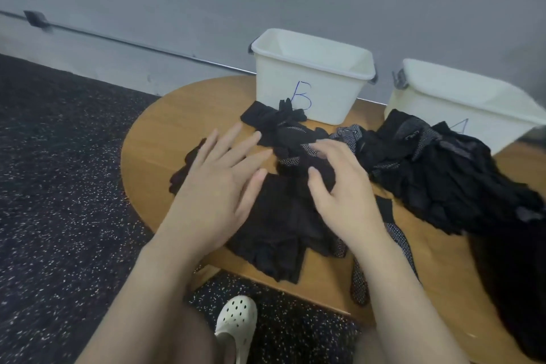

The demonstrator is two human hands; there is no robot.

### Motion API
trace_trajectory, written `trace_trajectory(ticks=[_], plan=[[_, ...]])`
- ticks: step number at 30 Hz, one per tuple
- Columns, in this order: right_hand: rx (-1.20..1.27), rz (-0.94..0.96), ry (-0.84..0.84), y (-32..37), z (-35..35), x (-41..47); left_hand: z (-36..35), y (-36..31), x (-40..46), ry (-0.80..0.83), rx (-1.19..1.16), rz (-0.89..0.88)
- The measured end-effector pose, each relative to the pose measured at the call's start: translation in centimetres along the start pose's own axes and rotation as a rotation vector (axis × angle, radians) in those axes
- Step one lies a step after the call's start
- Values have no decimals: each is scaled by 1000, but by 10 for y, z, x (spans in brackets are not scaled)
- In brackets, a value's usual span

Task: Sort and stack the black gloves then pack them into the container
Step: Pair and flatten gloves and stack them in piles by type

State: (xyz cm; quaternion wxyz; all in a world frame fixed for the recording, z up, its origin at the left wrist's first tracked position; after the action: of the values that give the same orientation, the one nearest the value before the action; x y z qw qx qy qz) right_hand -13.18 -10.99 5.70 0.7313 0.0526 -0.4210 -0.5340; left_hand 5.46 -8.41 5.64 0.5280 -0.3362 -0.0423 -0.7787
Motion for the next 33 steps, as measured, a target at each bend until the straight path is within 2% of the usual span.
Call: trace_trajectory(ticks=[3,8,14,18,21,24,29,33], plan=[[-173,-97,43,-47,16,0,-24,-42,4,111,-87,-102],[-341,-97,250,-82,-4,6,-68,-62,-4,242,-140,-85],[-406,25,219,-91,-9,12,-85,-56,-11,287,-181,-55],[-287,46,155,-96,0,19,-86,-56,-9,287,-193,-66],[-160,46,49,-86,20,29,-76,-58,-4,204,-193,-54],[13,-7,-66,-70,52,37,-55,-63,6,8,-246,-5],[261,-149,-121,-57,91,33,-34,-75,14,-300,-455,56],[382,-163,-175,-46,124,29,-35,-88,16,-367,-570,111]])
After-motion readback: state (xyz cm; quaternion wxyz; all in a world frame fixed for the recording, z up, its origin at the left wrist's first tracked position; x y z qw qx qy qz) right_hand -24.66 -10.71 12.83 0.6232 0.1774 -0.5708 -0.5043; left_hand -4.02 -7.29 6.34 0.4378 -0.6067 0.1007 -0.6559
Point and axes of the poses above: each hand's wrist, its own x-axis towards the middle knuckle, its own z-axis out of the back of the hand, y = z × x, the point moved 8 cm from there along x, towards the middle knuckle, and after that the axes turned 7 degrees about -y, right-handed, at the moved point
